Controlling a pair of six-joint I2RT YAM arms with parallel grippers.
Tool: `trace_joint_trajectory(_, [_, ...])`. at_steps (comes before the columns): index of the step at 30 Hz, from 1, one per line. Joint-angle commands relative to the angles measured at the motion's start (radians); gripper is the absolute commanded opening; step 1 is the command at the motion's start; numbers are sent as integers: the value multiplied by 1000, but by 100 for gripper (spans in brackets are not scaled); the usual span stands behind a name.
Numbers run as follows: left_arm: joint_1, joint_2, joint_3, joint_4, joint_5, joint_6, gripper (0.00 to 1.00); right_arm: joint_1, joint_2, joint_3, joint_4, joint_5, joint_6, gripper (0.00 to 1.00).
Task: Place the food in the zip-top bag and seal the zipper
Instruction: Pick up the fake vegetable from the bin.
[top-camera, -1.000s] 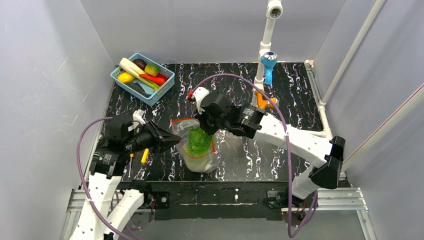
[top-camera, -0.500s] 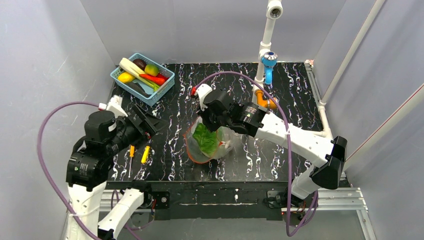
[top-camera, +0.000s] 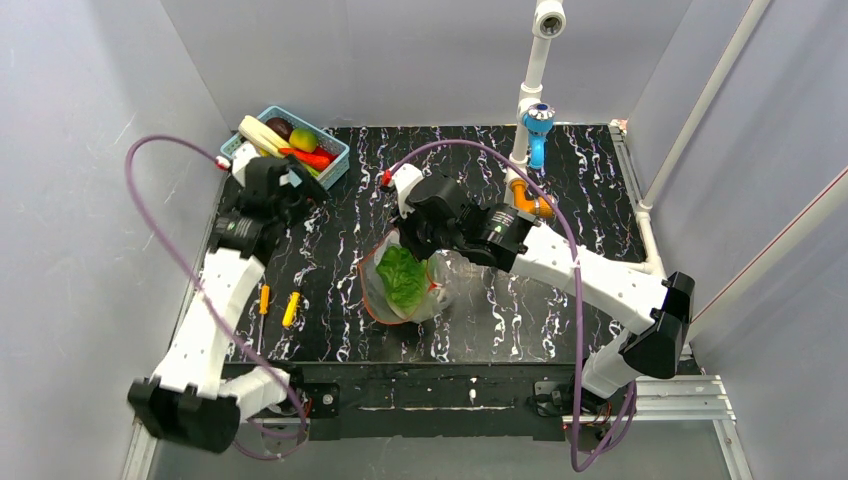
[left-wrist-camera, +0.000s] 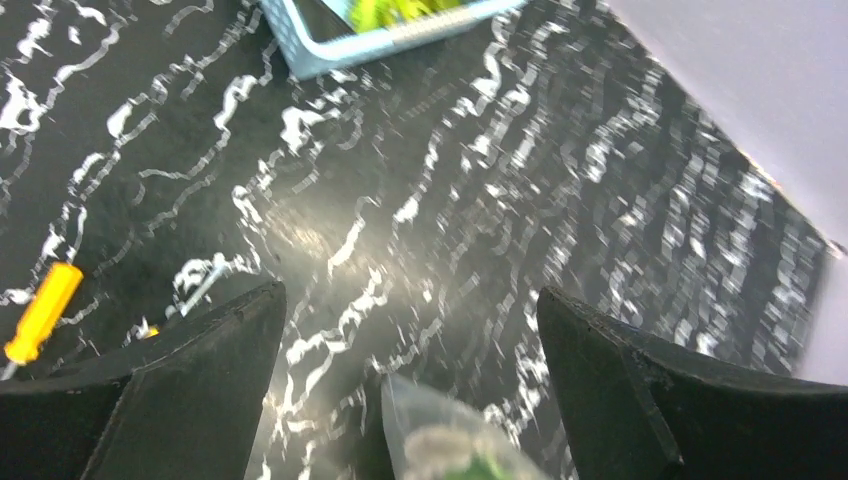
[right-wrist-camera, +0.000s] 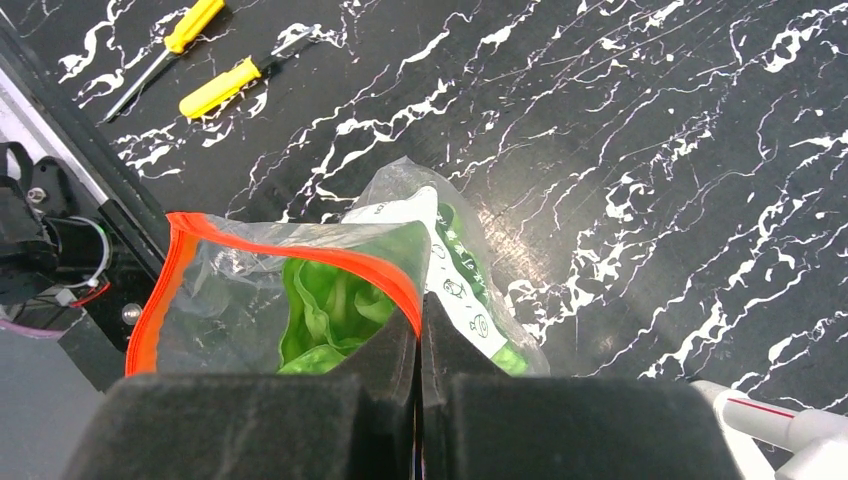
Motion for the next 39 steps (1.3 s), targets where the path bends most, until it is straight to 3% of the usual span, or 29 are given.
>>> trace_joint_trajectory(1, [52, 197, 81, 141, -199, 11, 96, -14, -18, -2, 83, -44, 16, 1])
trace_joint_trajectory(9, [182, 700, 488, -44, -142, 7, 93, -45, -49, -51, 105, -124, 46, 1])
trace_joint_trajectory(11, [207, 776, 536, -30, -93, 15, 90, -55, -48, -59, 104, -139, 49, 1])
trace_joint_trajectory(14, [256, 856, 588, 12, -47, 40, 78, -70, -45, -64, 96, -148, 55, 1])
trace_joint_trajectory(20, [270, 982, 704, 40, -107, 129, 77, -102, -53, -81, 115, -172, 56, 1])
trace_joint_trajectory(25, [271, 1054, 744, 105, -99, 167, 72, -125, -53, -85, 121, -213, 53, 1])
trace_joint_trajectory(30, [272, 1091, 744, 208, 3, 150, 60, -133, -56, -100, 128, -231, 55, 1])
trace_joint_trajectory(34, [286, 1076, 645, 352, 102, 38, 45, -136, -56, -104, 132, -244, 59, 1])
trace_joint_trajectory(39, [321, 1087, 518, 541, 208, -167, 48, -139, -63, -111, 132, -244, 59, 1])
